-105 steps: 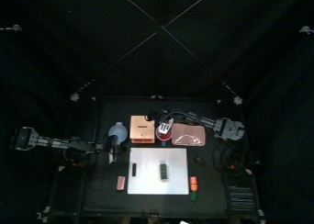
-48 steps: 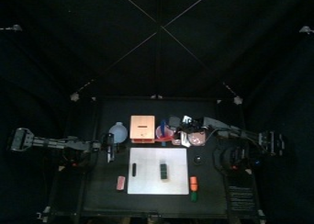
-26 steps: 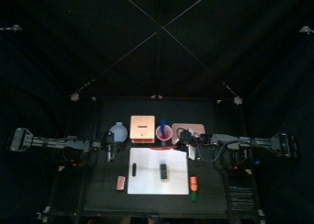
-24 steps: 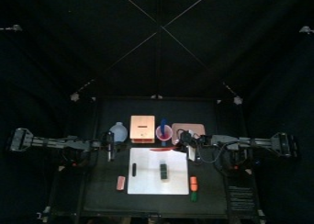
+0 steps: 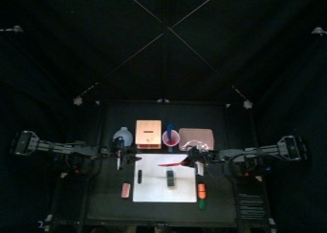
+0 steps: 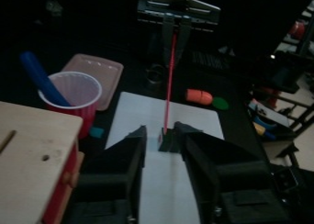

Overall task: Place sushi on board then cut the sushi with the knife then place the pieces on the plate
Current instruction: Grasp knife edge with left hand

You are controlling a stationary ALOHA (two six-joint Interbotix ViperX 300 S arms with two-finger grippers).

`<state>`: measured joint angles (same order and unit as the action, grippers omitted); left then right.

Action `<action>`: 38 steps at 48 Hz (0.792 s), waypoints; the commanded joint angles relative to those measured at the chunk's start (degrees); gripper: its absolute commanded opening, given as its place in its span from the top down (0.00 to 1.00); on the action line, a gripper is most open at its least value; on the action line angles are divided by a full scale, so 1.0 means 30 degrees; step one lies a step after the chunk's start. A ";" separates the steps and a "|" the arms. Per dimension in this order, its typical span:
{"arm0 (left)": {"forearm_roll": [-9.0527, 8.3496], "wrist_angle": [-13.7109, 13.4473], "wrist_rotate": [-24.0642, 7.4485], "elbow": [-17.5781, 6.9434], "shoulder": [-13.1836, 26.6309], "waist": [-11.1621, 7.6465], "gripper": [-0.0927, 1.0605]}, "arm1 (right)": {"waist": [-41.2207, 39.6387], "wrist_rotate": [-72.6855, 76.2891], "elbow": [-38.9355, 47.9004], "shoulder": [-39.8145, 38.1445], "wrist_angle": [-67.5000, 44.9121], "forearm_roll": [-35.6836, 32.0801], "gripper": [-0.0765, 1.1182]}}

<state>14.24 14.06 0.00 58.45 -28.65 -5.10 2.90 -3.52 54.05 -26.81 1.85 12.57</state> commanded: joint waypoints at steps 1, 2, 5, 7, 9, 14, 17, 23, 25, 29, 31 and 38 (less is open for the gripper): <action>0.0000 -0.0146 -0.0059 -0.1172 0.1084 -0.0205 0.06 | 0.0322 -0.0029 -0.0176 -0.0029 -0.0762 0.0029 0.70; -0.0029 -0.0176 -0.0059 -0.1289 0.1289 -0.0234 0.05 | 0.0381 -0.0029 -0.0146 0.0000 -0.0879 0.0000 0.70; 0.0029 -0.0322 -0.0059 -0.1729 0.2080 -0.0264 0.05 | 0.0557 -0.0059 -0.0088 0.0059 -0.1113 -0.0059 0.70; 0.0000 -0.0469 -0.0059 -0.2021 0.2520 -0.0264 0.05 | 0.0645 -0.0059 -0.0059 0.0146 -0.1201 -0.0088 0.70; 0.0029 -0.0645 -0.0059 -0.2314 0.2959 -0.0322 0.05 | 0.0645 -0.0059 0.0000 0.0176 -0.1289 -0.0029 0.70; 0.0029 -0.1113 -0.0059 -0.3105 0.4014 -0.0381 0.05 | 0.0732 -0.0029 0.0059 0.0352 -0.1523 0.0059 0.70; 0.0029 -0.1318 -0.0029 -0.3516 0.4687 -0.0410 0.05 | 0.0820 -0.0029 0.0059 0.0527 -0.1787 0.0029 0.70; 0.0029 -0.1582 -0.0059 -0.4277 0.6094 -0.0410 0.05 | 0.0967 -0.0029 0.0029 0.0820 -0.2051 0.0059 0.70; 0.0029 -0.1582 -0.0088 -0.4453 0.6475 -0.0410 0.05 | 0.1025 -0.0029 0.0029 0.0908 -0.2080 0.0059 0.70; -0.0029 -0.1582 -0.0088 -0.4834 0.7119 -0.0410 0.05 | 0.1113 -0.0029 0.0029 0.1084 -0.2080 0.0059 0.70; 0.0000 -0.1582 -0.0088 -0.5010 0.7383 -0.0410 0.05 | 0.1143 -0.0029 0.0029 0.1143 -0.2080 0.0059 0.70; -0.0029 -0.1582 -0.0088 -0.5566 0.8262 -0.0381 0.06 | 0.1143 -0.0029 0.0059 0.1289 -0.2080 0.0029 0.70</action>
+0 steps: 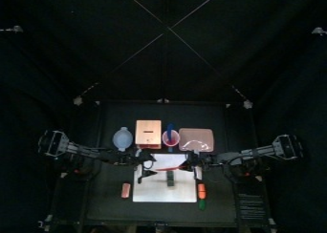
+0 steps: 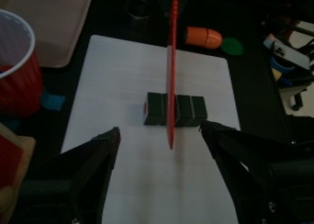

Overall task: Place sushi on board then cut the sushi with the knife then place the pieces on the plate
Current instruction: Grasp knife edge with left hand

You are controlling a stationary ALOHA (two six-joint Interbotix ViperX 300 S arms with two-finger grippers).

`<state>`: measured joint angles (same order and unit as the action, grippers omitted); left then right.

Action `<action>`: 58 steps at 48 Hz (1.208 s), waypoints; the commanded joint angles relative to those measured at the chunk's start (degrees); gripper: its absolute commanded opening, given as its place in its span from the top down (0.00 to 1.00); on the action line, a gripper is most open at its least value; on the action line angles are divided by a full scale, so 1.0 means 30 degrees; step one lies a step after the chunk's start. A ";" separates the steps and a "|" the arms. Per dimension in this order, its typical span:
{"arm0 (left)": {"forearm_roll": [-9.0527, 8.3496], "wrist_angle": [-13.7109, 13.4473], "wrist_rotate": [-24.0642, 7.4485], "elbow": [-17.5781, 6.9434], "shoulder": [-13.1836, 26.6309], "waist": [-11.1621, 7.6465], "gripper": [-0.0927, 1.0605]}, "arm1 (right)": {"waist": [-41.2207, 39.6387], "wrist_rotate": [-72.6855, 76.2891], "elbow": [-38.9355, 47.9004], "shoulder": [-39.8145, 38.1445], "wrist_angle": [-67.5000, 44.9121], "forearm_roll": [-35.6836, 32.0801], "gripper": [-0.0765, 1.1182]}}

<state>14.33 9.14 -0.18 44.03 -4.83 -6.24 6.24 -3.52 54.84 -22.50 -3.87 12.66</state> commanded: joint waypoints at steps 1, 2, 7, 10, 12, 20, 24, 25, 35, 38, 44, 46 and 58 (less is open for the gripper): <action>-0.0059 0.0059 -0.0029 -0.0791 0.0439 -0.0029 0.06 | 0.0029 -0.0029 -0.0176 -0.0146 -0.0176 -0.0029 0.70; -0.0059 0.0059 -0.0029 -0.0820 0.0527 -0.0029 0.06 | 0.0029 -0.0059 -0.0176 -0.0146 -0.0176 -0.0029 0.70; -0.0059 0.0059 -0.0029 -0.0996 0.0996 -0.0029 0.06 | 0.0029 -0.0059 -0.0176 -0.0146 -0.0176 -0.0059 0.70; -0.0088 0.0059 -0.0059 -0.1172 0.1289 -0.0029 0.06 | 0.0029 -0.0029 -0.0176 -0.0146 -0.0176 -0.0088 0.70; -0.0088 0.0059 -0.0059 -0.1230 0.1406 -0.0029 0.07 | 0.0029 -0.0059 -0.0176 -0.0146 -0.0176 -0.0088 0.70; -0.0117 0.0059 -0.0029 -0.1377 0.1846 0.0000 0.08 | 0.0029 -0.0029 -0.0088 -0.0146 -0.0176 -0.0029 0.70; -0.0117 0.0059 -0.0059 -0.1377 0.1992 0.0029 0.10 | 0.0029 -0.0029 -0.0059 -0.0146 -0.0176 -0.0029 0.70; -0.0117 0.0059 -0.0059 -0.1348 0.2021 0.0029 0.11 | 0.0029 -0.0029 -0.0059 -0.0146 -0.0176 -0.0029 0.70; -0.0146 0.0059 -0.0059 -0.1436 0.2080 0.0117 0.21 | 0.0029 -0.0059 -0.0059 -0.0146 -0.0176 0.0000 0.70; -0.0117 0.0059 -0.0059 -0.1436 0.2051 0.0117 0.25 | 0.0029 -0.0029 -0.0029 -0.0146 -0.0176 -0.0029 0.70; -0.0117 0.0059 -0.0059 -0.1465 0.2051 0.0146 0.32 | 0.0029 -0.0029 -0.0029 -0.0146 -0.0176 0.0000 0.70; -0.0146 0.0059 -0.0088 -0.1465 0.2051 0.0146 0.34 | 0.0029 -0.0029 -0.0029 -0.0146 -0.0176 0.0029 0.70; -0.0264 0.0059 -0.0088 -0.1758 0.2314 0.0029 0.51 | 0.0029 0.0000 0.0176 -0.0029 0.0234 0.0469 0.70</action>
<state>13.71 9.05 -0.62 40.34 2.37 -6.06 6.24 -3.52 55.81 -22.24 -3.60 13.18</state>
